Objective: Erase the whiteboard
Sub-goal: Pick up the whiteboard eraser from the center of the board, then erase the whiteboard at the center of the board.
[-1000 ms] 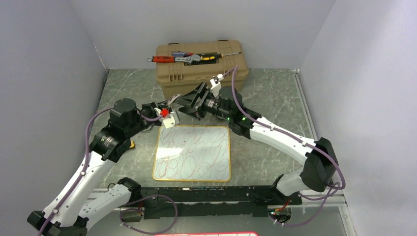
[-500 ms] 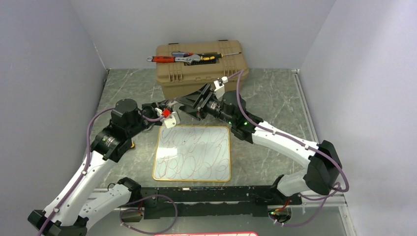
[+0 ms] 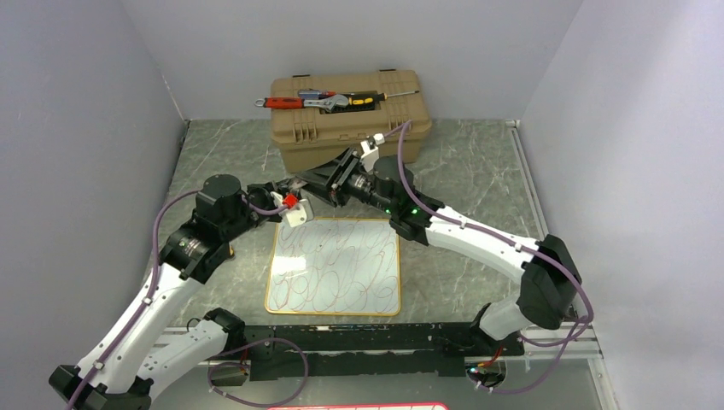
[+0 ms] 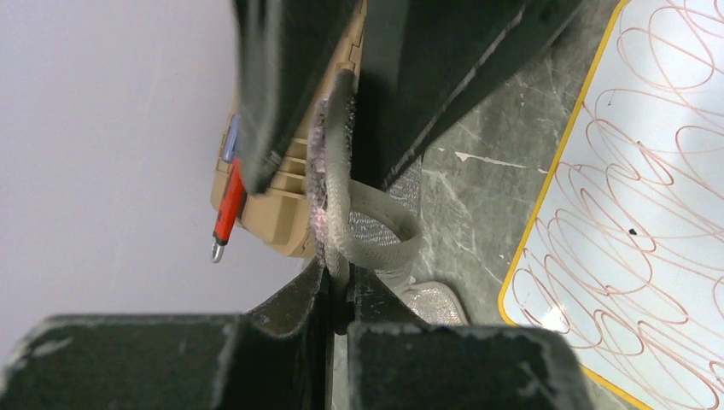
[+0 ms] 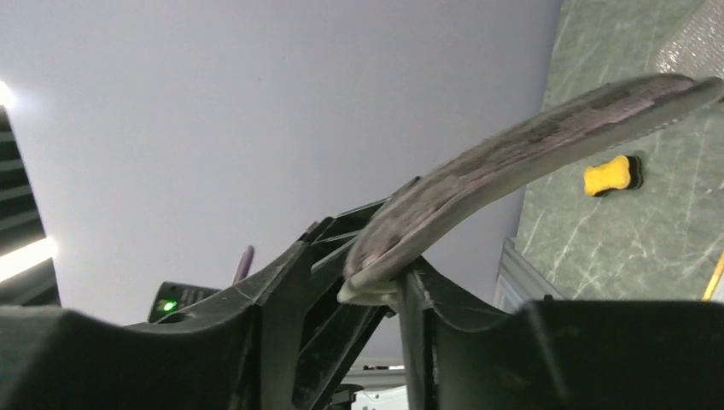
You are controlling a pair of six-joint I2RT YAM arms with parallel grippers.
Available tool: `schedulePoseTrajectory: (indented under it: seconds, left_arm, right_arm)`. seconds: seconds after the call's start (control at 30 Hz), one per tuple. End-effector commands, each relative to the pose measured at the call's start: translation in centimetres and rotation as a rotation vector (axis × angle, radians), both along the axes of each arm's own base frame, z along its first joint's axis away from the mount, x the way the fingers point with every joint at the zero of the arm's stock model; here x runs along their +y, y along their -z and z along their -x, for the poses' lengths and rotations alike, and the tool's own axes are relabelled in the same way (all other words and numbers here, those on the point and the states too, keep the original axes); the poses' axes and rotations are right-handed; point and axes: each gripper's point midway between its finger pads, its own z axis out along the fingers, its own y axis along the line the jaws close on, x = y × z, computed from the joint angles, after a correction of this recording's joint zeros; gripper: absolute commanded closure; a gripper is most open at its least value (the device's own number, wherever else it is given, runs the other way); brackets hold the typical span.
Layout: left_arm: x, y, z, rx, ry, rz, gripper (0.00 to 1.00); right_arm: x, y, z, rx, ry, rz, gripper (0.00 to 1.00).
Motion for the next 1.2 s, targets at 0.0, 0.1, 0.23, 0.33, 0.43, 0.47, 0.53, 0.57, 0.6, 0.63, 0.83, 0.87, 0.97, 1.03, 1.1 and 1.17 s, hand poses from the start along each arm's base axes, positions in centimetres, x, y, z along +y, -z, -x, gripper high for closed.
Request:
schedulePoseTrajectory:
  seconds: [0.0, 0.1, 0.23, 0.33, 0.43, 0.47, 0.53, 0.57, 0.6, 0.63, 0.83, 0.87, 0.97, 1.03, 1.1, 1.17]
  left_arm:
    - [-0.4, -1.1, 0.5, -0.028, 0.030, 0.017, 0.94]
    - [-0.5, -1.1, 0.8, -0.012, 0.038, 0.024, 0.94]
    - [-0.8, -0.9, 1.4, 0.002, 0.063, 0.033, 0.94]
    - [-1.2, 0.1, 2.2, 0.097, 0.085, 0.038, 0.74]
    - [-0.6, 1.7, 2.3, 0.246, 0.004, 0.064, 0.25]
    - [-0.2, 2.5, 2.1, 0.303, -0.052, 0.073, 0.22]
    - [0.9, 4.7, 1.7, 0.425, -0.180, 0.077, 0.16]
    - [1.4, 5.8, 1.7, 0.485, -0.227, 0.067, 0.15]
    - [1.7, 7.0, 1.9, 0.549, -0.270, 0.064, 0.12]
    - [2.0, 8.0, 2.1, 0.615, -0.309, 0.069, 0.10]
    - [4.8, 14.3, 1.8, 0.989, -0.518, 0.137, 0.04]
    - [5.6, 15.4, 1.6, 1.050, -0.559, 0.144, 0.05]
    - [7.7, 18.8, 1.0, 1.195, -0.663, 0.132, 0.08]
    - [8.9, 20.8, 0.8, 1.250, -0.716, 0.116, 0.12]
    - [9.5, 22.1, 0.6, 1.279, -0.737, 0.114, 0.15]
    - [9.4, 22.9, 0.4, 1.290, -0.720, 0.126, 0.19]
  right_arm:
    - [1.1, -1.6, -0.1, 0.003, -0.014, -0.037, 0.60]
    - [1.1, -0.3, -0.2, 0.037, -0.007, 0.003, 0.63]
    - [0.9, 1.2, -0.2, 0.065, 0.000, 0.032, 0.83]
    - [0.0, 2.4, -0.3, 0.049, 0.028, 0.116, 1.00]
    - [-2.4, 4.5, 0.0, 0.035, 0.054, 0.291, 1.00]
    - [-3.7, 5.6, 0.2, 0.042, 0.062, 0.358, 1.00]
    - [-7.1, 8.4, 0.8, 0.076, 0.081, 0.498, 1.00]
    - [-9.1, 9.6, 1.0, 0.097, 0.089, 0.559, 1.00]
    - [-11.2, 10.8, 1.3, 0.115, 0.101, 0.625, 1.00]
    - [-13.4, 11.5, 1.6, 0.125, 0.117, 0.685, 1.00]
    - [-24.3, 15.7, 3.6, 0.248, 0.052, 1.020, 1.00]
    - [-24.7, 16.2, 3.8, 0.260, 0.014, 1.048, 1.00]
    - [-23.4, 17.7, 3.7, 0.277, -0.119, 1.057, 1.00]
    - [-21.6, 19.2, 3.1, 0.303, -0.203, 1.014, 1.00]
    - [-19.7, 20.6, 2.2, 0.316, -0.276, 0.967, 1.00]
    - [-18.1, 22.3, 1.2, 0.332, -0.326, 0.926, 1.00]
